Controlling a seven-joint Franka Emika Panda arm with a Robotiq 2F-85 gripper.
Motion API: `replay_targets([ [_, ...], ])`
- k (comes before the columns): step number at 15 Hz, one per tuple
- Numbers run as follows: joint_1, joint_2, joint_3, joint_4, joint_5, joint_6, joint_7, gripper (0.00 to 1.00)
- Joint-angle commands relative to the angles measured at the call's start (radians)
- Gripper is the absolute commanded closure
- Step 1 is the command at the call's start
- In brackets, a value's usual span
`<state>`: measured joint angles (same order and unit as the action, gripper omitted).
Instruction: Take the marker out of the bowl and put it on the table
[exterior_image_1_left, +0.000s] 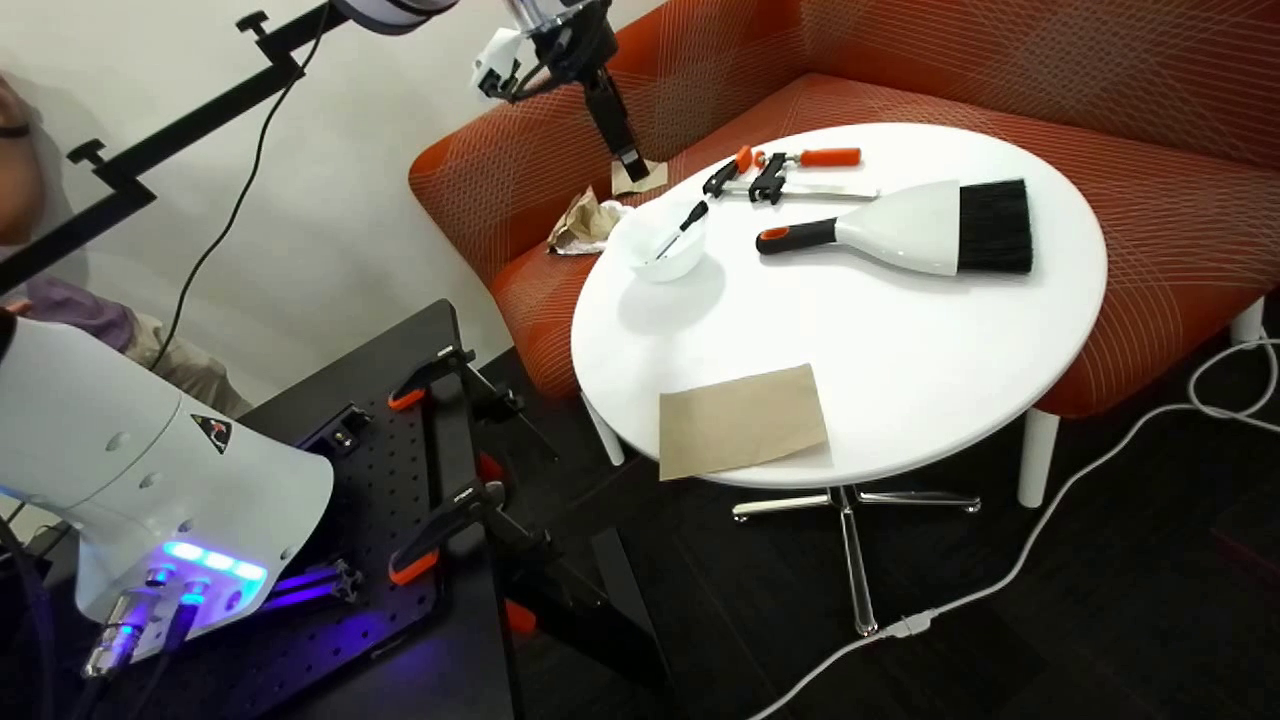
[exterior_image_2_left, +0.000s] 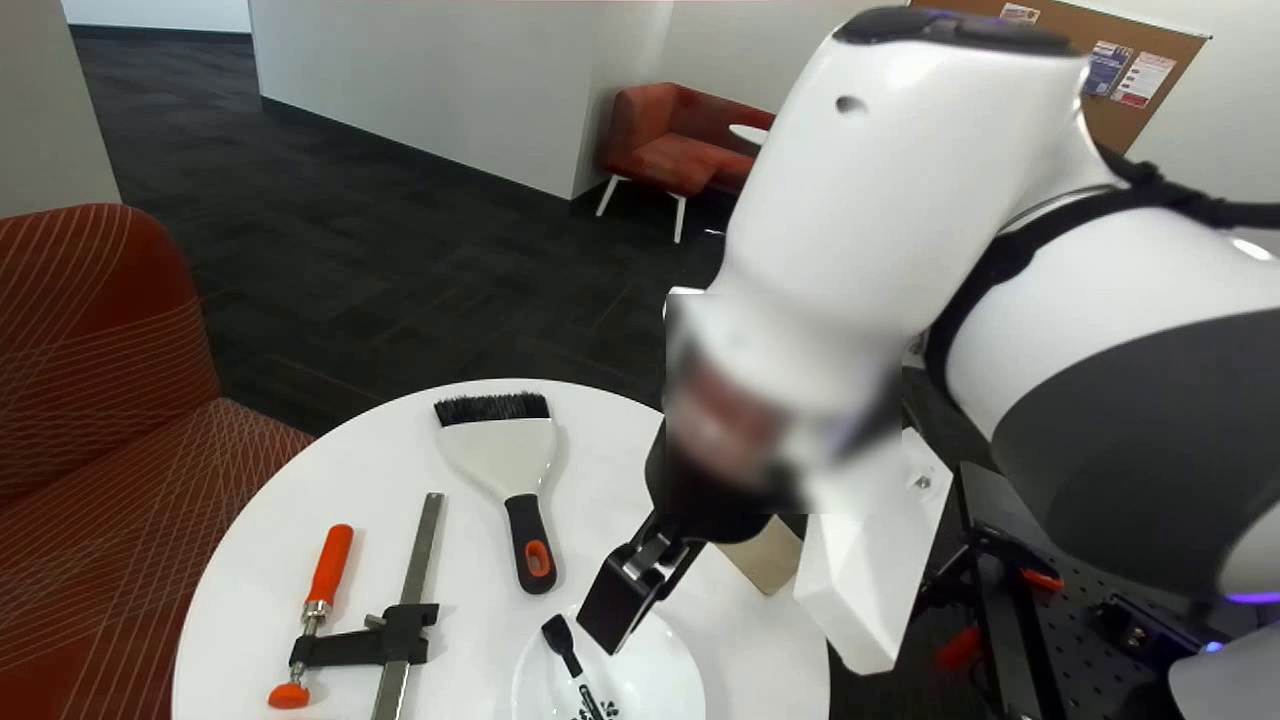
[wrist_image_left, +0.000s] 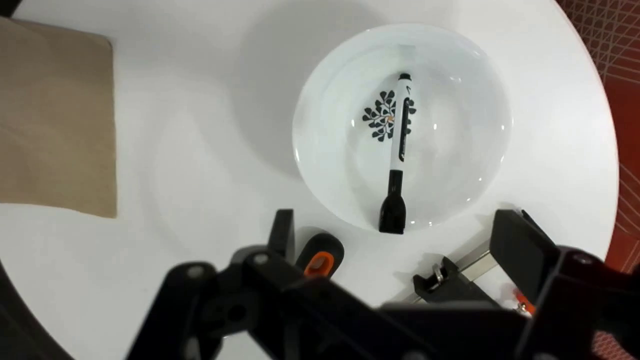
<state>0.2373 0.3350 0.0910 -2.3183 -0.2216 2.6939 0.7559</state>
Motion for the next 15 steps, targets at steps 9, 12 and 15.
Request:
replay_targets([
  [9, 0.139, 0.247, -0.113, 0.184, 0.029, 0.029, -0.001, 0.00],
  [12, 0.130, 0.293, -0.107, 0.218, 0.059, 0.029, -0.018, 0.00],
  [15, 0.121, 0.333, -0.101, 0.250, 0.096, 0.032, -0.034, 0.06],
])
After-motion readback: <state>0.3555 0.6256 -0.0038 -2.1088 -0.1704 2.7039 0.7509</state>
